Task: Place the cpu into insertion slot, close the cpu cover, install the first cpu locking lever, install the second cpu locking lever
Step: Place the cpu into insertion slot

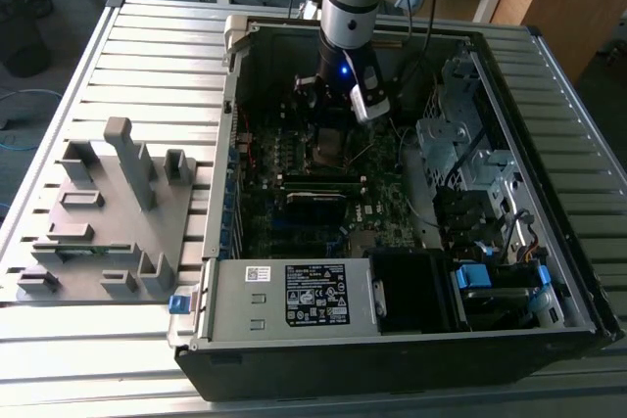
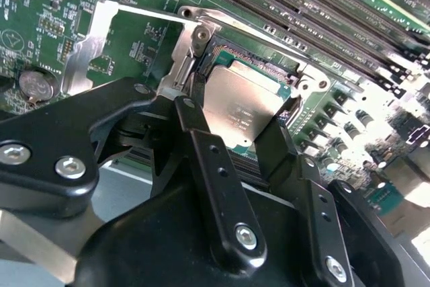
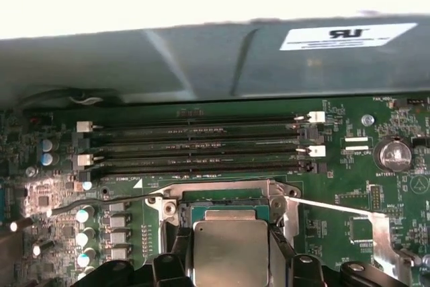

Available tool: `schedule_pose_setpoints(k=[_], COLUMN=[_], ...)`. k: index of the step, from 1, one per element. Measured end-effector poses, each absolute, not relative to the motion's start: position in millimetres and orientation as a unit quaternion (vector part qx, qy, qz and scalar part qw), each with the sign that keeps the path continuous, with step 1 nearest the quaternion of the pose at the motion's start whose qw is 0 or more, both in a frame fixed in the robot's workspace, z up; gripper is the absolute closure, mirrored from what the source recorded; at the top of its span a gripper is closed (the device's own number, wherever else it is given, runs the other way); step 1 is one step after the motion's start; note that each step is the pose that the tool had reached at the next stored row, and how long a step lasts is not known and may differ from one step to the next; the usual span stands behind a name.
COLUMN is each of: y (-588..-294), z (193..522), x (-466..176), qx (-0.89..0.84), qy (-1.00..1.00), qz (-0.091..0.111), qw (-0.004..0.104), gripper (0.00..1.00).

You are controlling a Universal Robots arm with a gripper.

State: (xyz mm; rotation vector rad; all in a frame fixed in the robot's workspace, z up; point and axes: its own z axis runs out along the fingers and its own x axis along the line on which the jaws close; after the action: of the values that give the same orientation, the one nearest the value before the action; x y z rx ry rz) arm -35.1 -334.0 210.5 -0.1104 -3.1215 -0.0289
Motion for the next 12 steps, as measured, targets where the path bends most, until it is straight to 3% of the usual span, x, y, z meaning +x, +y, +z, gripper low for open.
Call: schedule_pose_setpoints(k=[12], y=[-334.0], z=[210.4], x=[-35.1], qx=[-0.057], qy=[-0.998], qz=[-0.009], qw=[0.009], gripper=[0.46])
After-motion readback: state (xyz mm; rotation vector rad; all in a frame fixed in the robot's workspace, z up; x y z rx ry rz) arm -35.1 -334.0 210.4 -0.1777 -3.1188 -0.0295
